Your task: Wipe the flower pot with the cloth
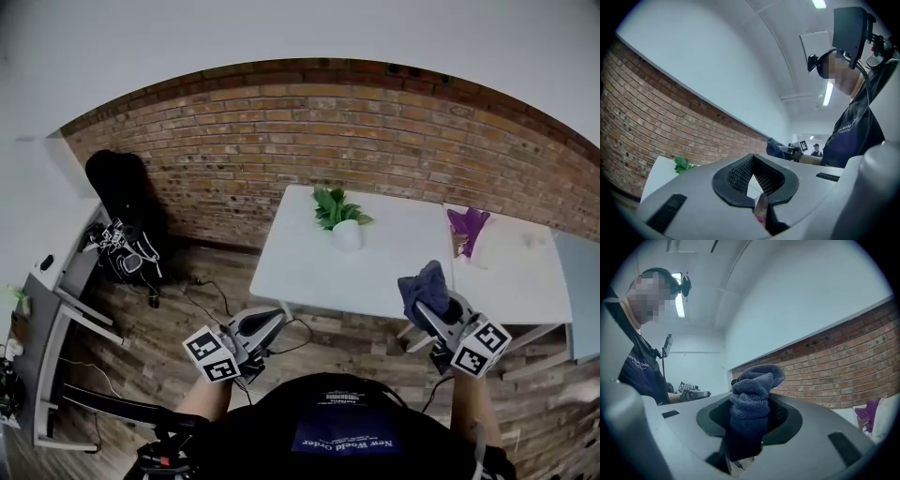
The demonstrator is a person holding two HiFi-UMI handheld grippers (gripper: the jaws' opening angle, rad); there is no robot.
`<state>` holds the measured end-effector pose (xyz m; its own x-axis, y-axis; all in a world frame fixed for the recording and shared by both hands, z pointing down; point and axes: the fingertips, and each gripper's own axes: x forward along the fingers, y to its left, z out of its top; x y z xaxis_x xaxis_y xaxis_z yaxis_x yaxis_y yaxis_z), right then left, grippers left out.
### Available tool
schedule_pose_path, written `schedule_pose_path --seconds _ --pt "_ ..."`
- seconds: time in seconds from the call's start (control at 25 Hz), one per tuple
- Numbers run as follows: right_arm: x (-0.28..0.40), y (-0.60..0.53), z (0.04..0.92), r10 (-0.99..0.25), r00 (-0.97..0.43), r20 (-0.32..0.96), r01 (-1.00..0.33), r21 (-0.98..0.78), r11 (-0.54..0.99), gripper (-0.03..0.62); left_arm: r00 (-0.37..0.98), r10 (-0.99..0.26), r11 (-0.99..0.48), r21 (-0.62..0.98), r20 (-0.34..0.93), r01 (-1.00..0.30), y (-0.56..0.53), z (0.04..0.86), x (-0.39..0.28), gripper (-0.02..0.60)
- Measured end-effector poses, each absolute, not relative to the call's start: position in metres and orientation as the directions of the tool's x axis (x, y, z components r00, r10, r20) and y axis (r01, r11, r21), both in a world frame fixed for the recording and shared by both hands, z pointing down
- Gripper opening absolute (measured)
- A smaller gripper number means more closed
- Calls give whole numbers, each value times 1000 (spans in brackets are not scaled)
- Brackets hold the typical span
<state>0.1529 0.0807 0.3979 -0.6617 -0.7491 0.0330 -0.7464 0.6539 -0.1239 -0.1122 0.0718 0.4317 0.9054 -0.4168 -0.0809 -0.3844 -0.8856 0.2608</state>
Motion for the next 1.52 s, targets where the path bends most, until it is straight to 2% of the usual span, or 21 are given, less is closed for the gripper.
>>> schedule_pose_path --seconds 0.2,0.32,0.6,0.96,1.16,1.32,1.52 --pt "203 24 394 -708 -706 19 -704 -127 699 133 900 -431 -877 263 -63 -402 39 428 -50 3" --pt "216 -1 405 -692 -722 22 -687 -148 711 133 897 -440 -875 241 -31 -421 23 433 -35 3" --pt "204 -63 420 -696 -717 46 -694 -152 704 133 895 -444 -869 264 -42 -418 -46 452 -45 3" --pt "139 -166 401 -786 -612 84 -789 -118 602 133 963 -269 -945 201 -26 -259 -176 468 -91 3" --pt "117 -223 396 -813 -572 112 -820 -115 561 133 979 -205 -953 229 -10 -197 -241 478 -103 3" --pt "127 -253 408 -811 -567 142 -823 -134 552 133 979 -202 -948 250 10 -198 -276 491 -90 12" --pt "176 -286 420 -786 -601 146 -798 -168 579 133 968 -241 -940 232 71 -251 -303 508 -43 37"
